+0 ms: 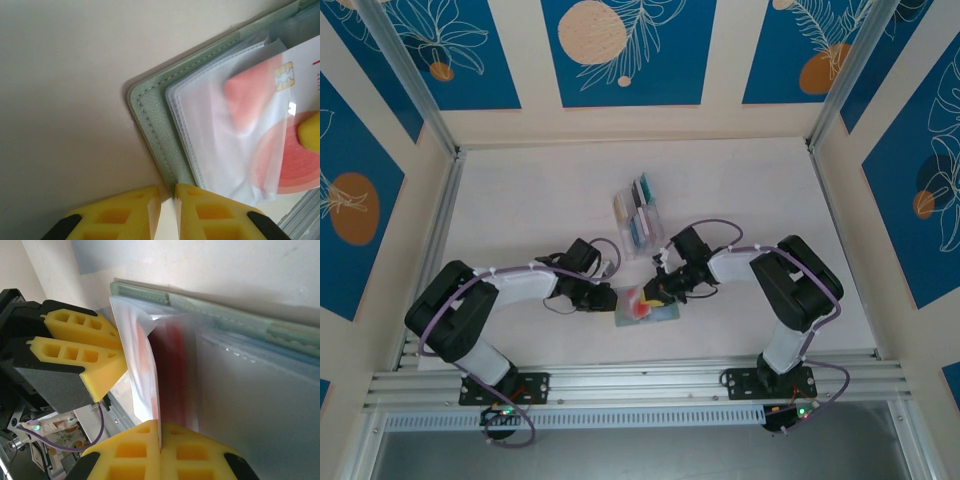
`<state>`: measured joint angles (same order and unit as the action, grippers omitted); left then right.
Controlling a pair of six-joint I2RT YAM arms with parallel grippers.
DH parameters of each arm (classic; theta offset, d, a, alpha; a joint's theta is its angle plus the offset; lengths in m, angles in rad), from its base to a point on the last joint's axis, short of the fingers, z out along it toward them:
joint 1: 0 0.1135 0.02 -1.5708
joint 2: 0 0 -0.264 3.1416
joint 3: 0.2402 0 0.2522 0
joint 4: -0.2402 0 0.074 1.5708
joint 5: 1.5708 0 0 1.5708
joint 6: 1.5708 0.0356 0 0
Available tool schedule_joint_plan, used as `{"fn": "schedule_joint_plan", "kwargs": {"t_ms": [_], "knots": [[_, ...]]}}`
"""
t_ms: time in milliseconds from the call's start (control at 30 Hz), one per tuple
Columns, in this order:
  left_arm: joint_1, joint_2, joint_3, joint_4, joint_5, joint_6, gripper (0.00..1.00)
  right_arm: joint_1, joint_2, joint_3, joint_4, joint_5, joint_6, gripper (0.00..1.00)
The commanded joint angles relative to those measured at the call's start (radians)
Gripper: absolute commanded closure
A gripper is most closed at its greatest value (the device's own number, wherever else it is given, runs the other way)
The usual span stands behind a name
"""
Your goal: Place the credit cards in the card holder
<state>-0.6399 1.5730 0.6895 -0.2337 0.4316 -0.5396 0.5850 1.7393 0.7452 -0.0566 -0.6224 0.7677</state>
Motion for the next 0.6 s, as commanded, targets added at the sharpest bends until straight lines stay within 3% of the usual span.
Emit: {"fn": "schedule_joint_plan", "kwargs": {"t_ms": [0, 567], "knots": [[-0.012, 0.053, -0.021, -0.070, -0.113, 0.021, 0.80, 0.026, 0.023, 0.003, -0.005, 0.037, 0.034, 1.00], [-0.017, 0.065, -0.038, -0.049, -0.111, -0.001, 0.80, 0.024, -0.049, -0.039, -0.021, 0.123, 0.067, 1.00]]}}
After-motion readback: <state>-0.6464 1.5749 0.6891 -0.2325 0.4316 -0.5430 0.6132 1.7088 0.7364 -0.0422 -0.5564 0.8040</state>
